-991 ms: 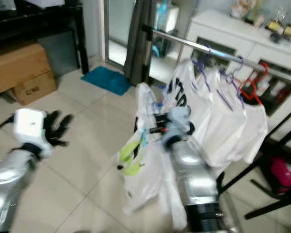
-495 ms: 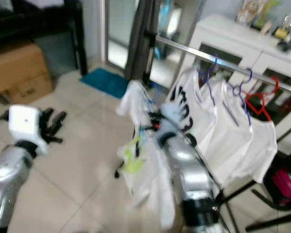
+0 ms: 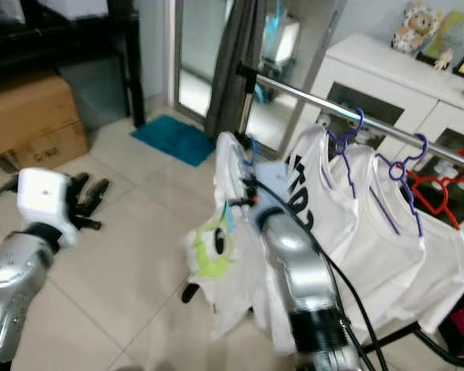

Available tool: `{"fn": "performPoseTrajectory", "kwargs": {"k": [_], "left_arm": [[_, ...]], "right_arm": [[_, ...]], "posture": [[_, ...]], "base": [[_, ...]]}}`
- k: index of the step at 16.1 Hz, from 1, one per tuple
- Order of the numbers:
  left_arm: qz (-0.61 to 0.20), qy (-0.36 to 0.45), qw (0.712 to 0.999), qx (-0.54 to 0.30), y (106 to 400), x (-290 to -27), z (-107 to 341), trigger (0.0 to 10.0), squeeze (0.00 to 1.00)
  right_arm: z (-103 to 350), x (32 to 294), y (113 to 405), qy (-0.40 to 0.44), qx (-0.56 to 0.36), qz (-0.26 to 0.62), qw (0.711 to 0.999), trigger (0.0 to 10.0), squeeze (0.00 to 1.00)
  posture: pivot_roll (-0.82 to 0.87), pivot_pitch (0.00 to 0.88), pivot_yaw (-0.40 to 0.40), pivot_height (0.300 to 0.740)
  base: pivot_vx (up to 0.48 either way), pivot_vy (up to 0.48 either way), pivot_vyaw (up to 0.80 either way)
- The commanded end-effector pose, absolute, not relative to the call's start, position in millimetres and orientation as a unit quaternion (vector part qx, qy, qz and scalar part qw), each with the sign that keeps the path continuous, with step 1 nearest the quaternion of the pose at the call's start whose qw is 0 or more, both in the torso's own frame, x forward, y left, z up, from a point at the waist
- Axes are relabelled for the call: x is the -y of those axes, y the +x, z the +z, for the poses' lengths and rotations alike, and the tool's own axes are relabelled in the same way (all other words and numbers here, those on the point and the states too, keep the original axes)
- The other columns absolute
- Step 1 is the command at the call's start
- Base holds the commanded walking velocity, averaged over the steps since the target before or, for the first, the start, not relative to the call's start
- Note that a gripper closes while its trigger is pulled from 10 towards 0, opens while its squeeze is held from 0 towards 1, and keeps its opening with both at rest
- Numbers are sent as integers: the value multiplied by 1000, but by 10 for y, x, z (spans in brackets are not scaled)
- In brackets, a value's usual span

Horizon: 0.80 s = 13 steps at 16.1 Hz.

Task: Hang hanger

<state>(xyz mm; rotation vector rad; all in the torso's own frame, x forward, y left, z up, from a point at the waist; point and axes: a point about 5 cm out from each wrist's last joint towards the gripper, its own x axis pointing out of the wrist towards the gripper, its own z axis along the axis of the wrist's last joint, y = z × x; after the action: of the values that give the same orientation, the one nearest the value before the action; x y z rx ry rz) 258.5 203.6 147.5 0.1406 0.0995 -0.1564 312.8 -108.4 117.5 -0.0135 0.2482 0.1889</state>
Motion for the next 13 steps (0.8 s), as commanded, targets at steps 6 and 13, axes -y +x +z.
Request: {"fn": "performPoseTrajectory", "kwargs": {"k": [6, 13], "left_arm": [[-120, 75, 988, -57, 2596, -1903, 1458, 10000, 0], [-239, 77, 967, -43, 2557, -1701, 1497, 10000, 0]], "right_arm": [[1194, 1524, 3146, -82, -154, -17, 984, 10000, 0], [1458, 1531, 3186, -36, -79, -58, 995, 10000, 0]], "posture": [[71, 0, -110, 740], [68, 0, -120, 740]], "base": [[392, 0, 0], [222, 0, 0]]}}
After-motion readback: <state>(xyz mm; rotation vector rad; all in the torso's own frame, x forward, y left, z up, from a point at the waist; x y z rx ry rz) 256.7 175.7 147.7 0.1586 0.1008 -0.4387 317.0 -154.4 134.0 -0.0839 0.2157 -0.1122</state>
